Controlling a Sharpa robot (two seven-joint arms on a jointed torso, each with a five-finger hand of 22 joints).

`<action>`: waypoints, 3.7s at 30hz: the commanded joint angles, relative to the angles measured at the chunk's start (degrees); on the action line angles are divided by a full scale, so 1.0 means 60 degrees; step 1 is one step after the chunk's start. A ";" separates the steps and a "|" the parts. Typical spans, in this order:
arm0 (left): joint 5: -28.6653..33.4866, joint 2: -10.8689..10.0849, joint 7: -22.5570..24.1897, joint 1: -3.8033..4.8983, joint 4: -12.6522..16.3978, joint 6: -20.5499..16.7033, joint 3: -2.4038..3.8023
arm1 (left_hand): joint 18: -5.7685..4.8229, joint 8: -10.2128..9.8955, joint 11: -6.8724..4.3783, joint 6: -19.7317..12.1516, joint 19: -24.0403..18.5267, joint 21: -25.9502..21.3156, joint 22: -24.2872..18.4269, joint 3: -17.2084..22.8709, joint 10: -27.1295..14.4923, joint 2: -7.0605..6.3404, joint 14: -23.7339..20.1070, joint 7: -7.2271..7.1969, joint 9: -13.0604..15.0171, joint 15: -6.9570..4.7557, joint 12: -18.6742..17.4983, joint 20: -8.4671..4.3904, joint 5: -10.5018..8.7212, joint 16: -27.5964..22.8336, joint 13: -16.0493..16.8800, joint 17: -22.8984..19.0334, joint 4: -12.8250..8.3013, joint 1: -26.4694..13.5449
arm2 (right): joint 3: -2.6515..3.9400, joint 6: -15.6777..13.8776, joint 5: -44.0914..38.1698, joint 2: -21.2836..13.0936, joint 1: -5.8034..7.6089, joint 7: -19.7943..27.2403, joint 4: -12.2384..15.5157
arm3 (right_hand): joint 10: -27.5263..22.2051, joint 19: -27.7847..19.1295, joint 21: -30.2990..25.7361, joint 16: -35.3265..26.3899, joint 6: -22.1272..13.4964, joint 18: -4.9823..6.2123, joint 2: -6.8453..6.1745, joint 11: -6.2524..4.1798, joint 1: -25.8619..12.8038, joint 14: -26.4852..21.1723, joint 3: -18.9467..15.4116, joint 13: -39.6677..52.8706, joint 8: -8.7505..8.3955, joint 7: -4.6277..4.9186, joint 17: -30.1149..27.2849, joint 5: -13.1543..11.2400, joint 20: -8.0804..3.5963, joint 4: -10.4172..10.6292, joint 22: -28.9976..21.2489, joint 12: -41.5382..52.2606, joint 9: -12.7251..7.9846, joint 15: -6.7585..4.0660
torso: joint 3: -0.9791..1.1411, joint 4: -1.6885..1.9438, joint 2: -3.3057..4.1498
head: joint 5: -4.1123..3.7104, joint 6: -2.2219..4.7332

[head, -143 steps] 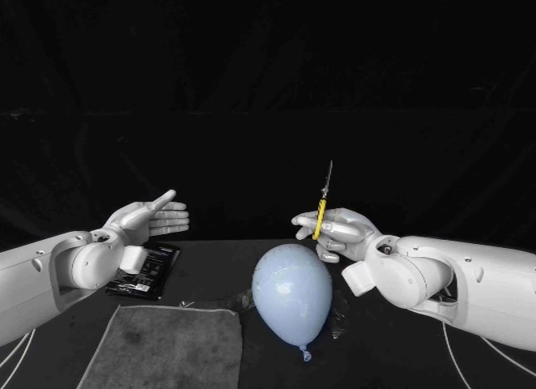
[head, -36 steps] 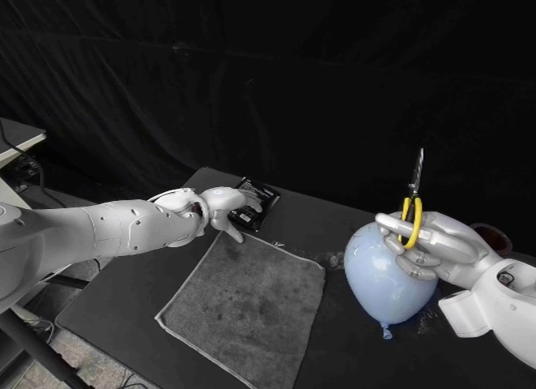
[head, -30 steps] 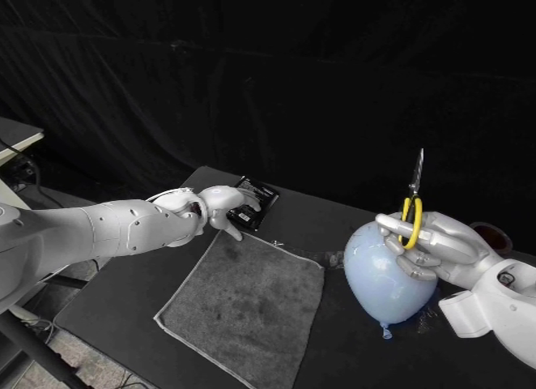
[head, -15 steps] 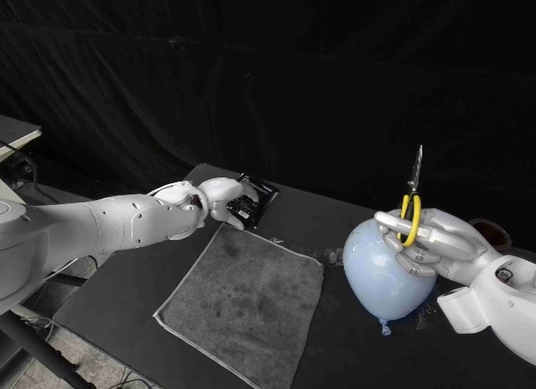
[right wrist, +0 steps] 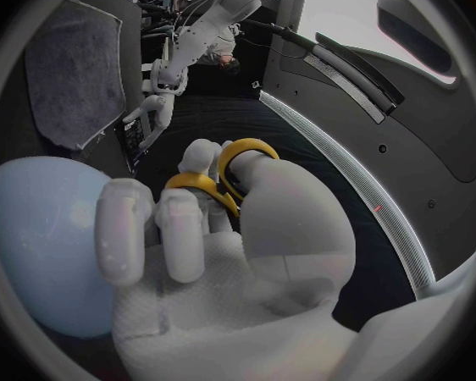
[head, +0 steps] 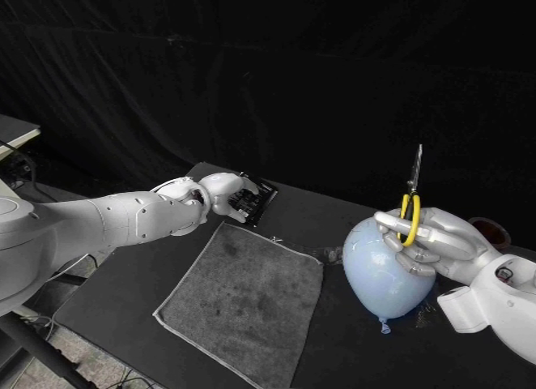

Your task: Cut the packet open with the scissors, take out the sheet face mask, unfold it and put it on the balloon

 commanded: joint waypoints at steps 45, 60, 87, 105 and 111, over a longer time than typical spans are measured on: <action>-0.1171 0.0258 -0.2116 0.0020 -0.0120 0.1407 -0.0083 | 0.0124 -0.0276 -0.0010 -0.0979 -0.1029 -0.0081 0.0002 0.1101 -0.1275 -0.0050 -0.1221 0.0029 -0.0360 -0.0116 -0.0027 -0.0043 0.0031 0.0146 -0.0050 -0.0388 -0.0006 -0.0054 | 0.0007 0.0068 -0.0253 0.0016 -0.0040 0.0082 -0.0029 | 0.2451 0.0344 -0.0070 0.0038 0.0075 -0.0020 0.0131 -0.0821 0.0235 0.1012 0.0182 0.2943 -0.0056 -0.0075 0.2508 -0.0012 0.0003 -0.0115 0.1996 1.0314 0.0022 -0.0071 | -0.0009 0.0001 0.0009 | 0.0012 -0.0075; -0.1308 0.0219 -0.2461 0.0020 -0.0016 0.1593 -0.0059 | 0.0139 0.0064 -0.0009 -0.0061 -0.0597 0.0133 0.0080 0.2589 -0.0240 0.0450 -0.0103 -0.0002 -0.0066 -0.0091 0.0036 -0.0074 0.0003 0.0421 0.0017 -0.0102 -0.0048 0.0167 | 0.0007 0.0055 -0.0296 0.0005 -0.0041 0.0085 -0.0027 | 0.2451 0.0342 -0.0075 0.0038 0.0082 -0.0019 0.0134 -0.0822 0.0233 0.1012 0.0189 0.2943 -0.0058 -0.0075 0.2508 -0.0012 0.0003 -0.0117 0.1995 1.0314 0.0024 -0.0072 | -0.0013 0.0009 0.0004 | 0.0004 -0.0092; -0.0905 -0.0099 -0.2261 0.0019 0.0594 0.1806 0.0003 | 0.0140 0.0640 0.0112 0.1599 0.0119 0.0446 0.0142 0.3314 0.2049 0.0866 0.1991 0.0059 0.0283 0.0050 0.0166 -0.0032 -0.0011 0.0886 0.0126 0.0323 -0.0102 -0.0121 | 0.0007 0.0020 -0.0381 -0.0033 -0.0043 0.0100 -0.0055 | 0.2451 0.0328 -0.0104 0.0038 0.0102 -0.0012 0.0137 -0.0822 0.0218 0.1012 0.0207 0.2943 -0.0071 -0.0074 0.2508 -0.0013 0.0003 -0.0122 0.1986 1.0314 0.0030 -0.0073 | -0.0008 0.0006 0.0006 | 0.0020 -0.0102; -0.0637 -0.0257 -0.2212 0.0018 0.0924 0.2131 0.0010 | 0.0143 0.1092 0.0230 0.2961 0.2146 0.1179 0.0351 0.4275 0.3848 0.1459 0.3709 0.0014 0.0289 0.0170 0.0246 0.0070 -0.0008 0.1261 0.0142 0.0526 -0.0135 -0.0406 | 0.0007 -0.0008 -0.0408 -0.0044 -0.0044 0.0113 -0.0062 | 0.2451 0.0324 -0.0111 0.0038 0.0113 -0.0011 0.0140 -0.0822 0.0203 0.1012 0.0222 0.2943 -0.0084 -0.0073 0.2508 -0.0013 0.0003 -0.0123 0.1985 1.0314 0.0034 -0.0074 | -0.0007 -0.0002 0.0009 | 0.0030 -0.0109; -0.0628 -0.0285 -0.2123 0.0017 0.0957 0.2102 0.0010 | 0.0132 0.1209 0.0277 0.3234 0.2560 0.1310 0.0362 0.4840 0.4139 0.1667 0.3951 -0.0013 0.0318 0.0211 0.0160 0.0095 -0.0008 0.1259 0.0124 0.0501 -0.0133 -0.0475 | 0.0007 -0.0019 -0.0411 -0.0053 -0.0044 0.0115 -0.0065 | 0.2451 0.0324 -0.0111 0.0038 0.0113 -0.0011 0.0140 -0.0822 0.0203 0.1012 0.0222 0.2943 -0.0084 -0.0073 0.2508 -0.0013 0.0003 -0.0123 0.1985 1.0314 0.0034 -0.0074 | -0.0004 0.0005 0.0012 | 0.0016 -0.0119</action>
